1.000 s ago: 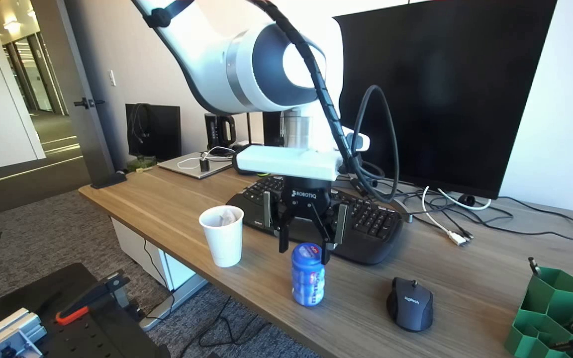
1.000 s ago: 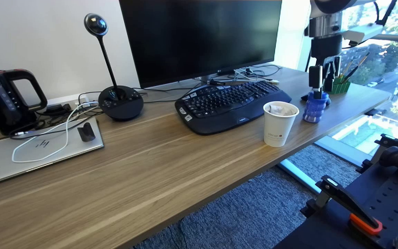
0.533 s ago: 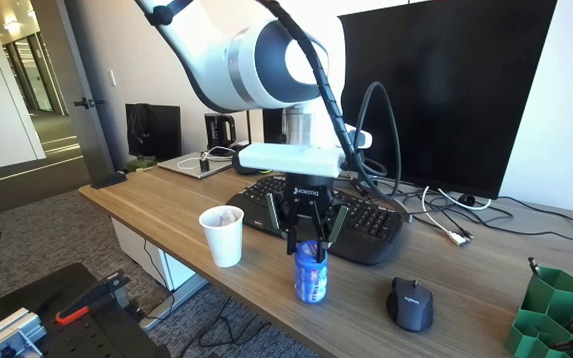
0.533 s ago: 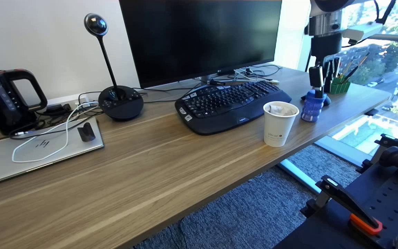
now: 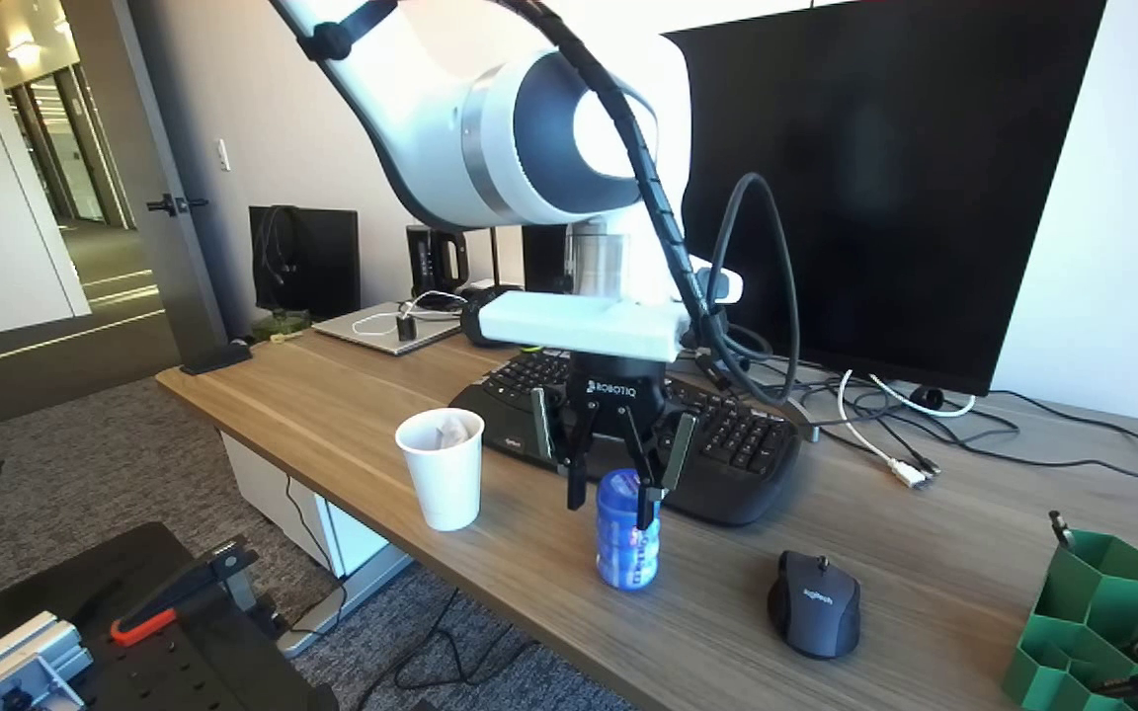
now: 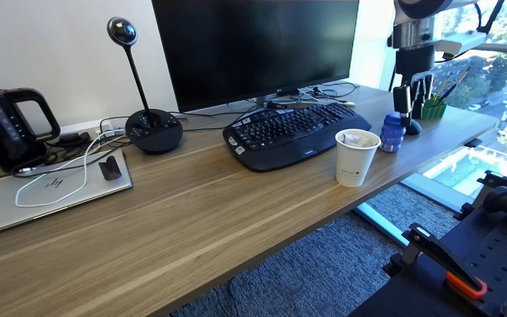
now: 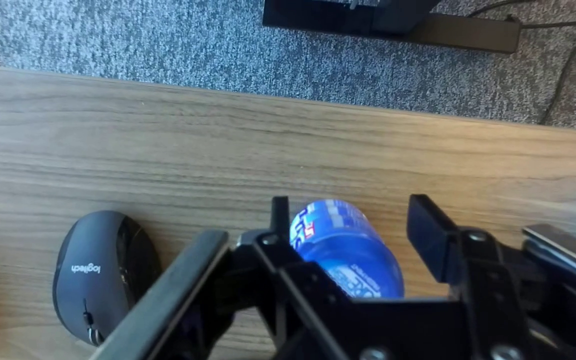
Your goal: Move the bottle to the left
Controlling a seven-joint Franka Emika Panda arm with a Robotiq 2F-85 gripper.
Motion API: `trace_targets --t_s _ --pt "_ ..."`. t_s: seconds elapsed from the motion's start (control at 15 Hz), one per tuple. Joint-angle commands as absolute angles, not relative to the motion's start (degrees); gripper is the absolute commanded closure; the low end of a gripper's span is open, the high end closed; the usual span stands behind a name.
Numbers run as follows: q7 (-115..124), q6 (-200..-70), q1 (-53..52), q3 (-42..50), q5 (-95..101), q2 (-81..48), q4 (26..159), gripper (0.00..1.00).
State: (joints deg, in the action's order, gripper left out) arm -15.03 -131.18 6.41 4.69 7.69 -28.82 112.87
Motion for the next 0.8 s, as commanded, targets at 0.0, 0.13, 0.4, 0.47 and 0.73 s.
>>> trace_targets --t_s 0.0,0.13,0.4,0.47,0.73 --pt "-14.31 -130.15 6.93 4.34 7.72 -29.69 111.22 0.05" --pt "-14.12 -130.21 6.99 4.35 7.63 -29.82 110.92 0.0" --pt "-13.7 -129.86 7.05 4.28 7.46 -30.32 109.95 0.0" --pt "-13.6 -129.81 7.02 4.28 7.47 -30.48 109.75 0.0" --pt "-13.36 -129.82 6.88 4.25 7.67 -31.47 108.72 0.0"
